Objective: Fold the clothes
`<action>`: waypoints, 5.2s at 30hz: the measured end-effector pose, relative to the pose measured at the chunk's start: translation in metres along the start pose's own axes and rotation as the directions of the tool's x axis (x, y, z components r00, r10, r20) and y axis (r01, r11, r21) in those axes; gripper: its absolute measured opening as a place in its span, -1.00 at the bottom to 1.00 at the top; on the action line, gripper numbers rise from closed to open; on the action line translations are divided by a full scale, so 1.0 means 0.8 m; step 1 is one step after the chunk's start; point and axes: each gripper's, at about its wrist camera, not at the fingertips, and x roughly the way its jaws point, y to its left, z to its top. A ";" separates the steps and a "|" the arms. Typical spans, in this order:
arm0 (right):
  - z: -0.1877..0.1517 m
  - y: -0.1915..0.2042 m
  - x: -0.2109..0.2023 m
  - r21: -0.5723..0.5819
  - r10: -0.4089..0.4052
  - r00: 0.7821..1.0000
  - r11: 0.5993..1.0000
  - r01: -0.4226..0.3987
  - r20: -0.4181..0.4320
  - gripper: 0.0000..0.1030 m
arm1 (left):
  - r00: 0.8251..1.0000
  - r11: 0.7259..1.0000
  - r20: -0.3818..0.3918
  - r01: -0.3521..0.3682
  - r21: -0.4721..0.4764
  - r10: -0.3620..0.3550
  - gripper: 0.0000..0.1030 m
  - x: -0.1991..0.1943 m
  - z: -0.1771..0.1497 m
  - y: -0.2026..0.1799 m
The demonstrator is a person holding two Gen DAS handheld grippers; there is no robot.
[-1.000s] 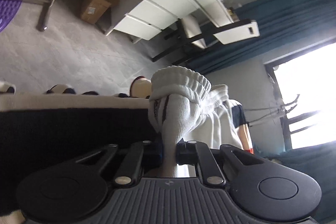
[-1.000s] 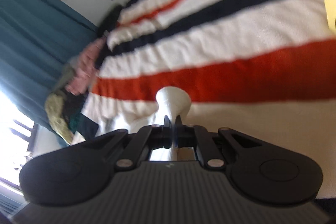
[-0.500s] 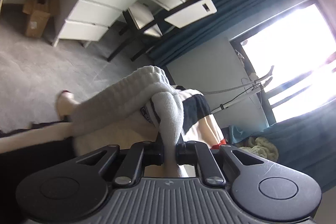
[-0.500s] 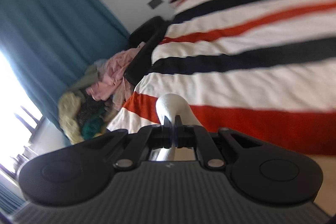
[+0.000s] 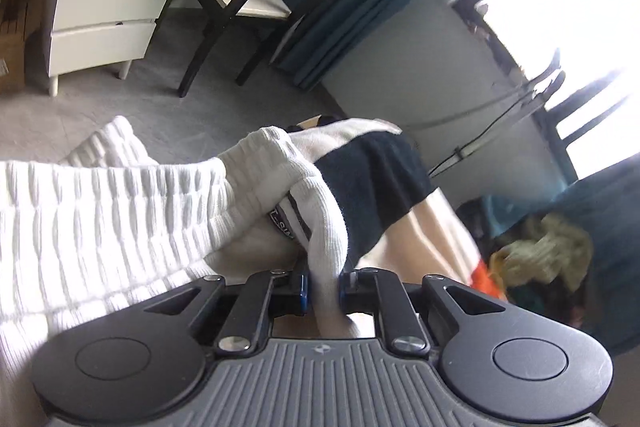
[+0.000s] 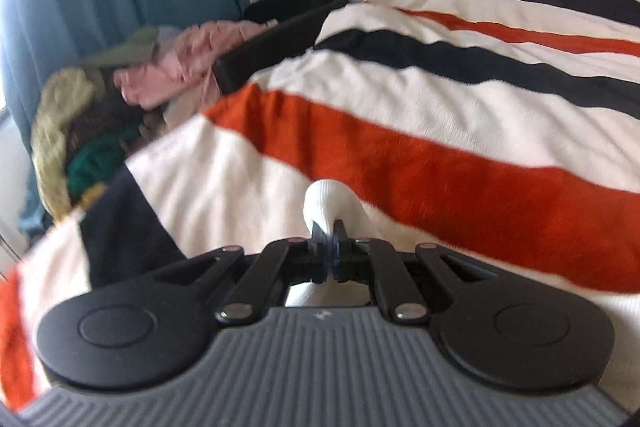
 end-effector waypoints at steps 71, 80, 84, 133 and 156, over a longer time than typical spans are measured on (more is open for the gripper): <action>-0.040 -0.293 -0.258 0.593 0.518 0.818 0.750 -0.294 -0.251 -0.78 | 0.948 0.970 0.305 0.154 -0.189 -0.091 -0.90 -0.455 -0.170 0.321; -0.058 -0.307 -0.250 0.654 0.525 0.795 0.721 -0.227 -0.303 -0.73 | 0.973 0.992 0.230 0.000 -0.124 0.029 -0.74 -0.455 -0.179 0.316; -0.065 -0.309 -0.241 0.671 0.505 0.795 0.721 -0.174 -0.337 -0.15 | 0.974 0.992 0.192 -0.123 0.006 0.120 -0.35 -0.446 -0.187 0.285; -0.058 -0.301 -0.217 0.594 0.445 0.880 0.757 -0.270 -0.166 -0.55 | 0.996 0.617 0.076 -0.085 0.782 0.041 0.94 -0.293 -0.444 0.066; -0.077 -0.109 -0.431 -0.323 0.630 0.763 0.758 -0.567 0.141 -0.69 | 0.965 0.741 0.250 -0.112 0.662 -0.078 0.93 -0.357 -0.386 0.069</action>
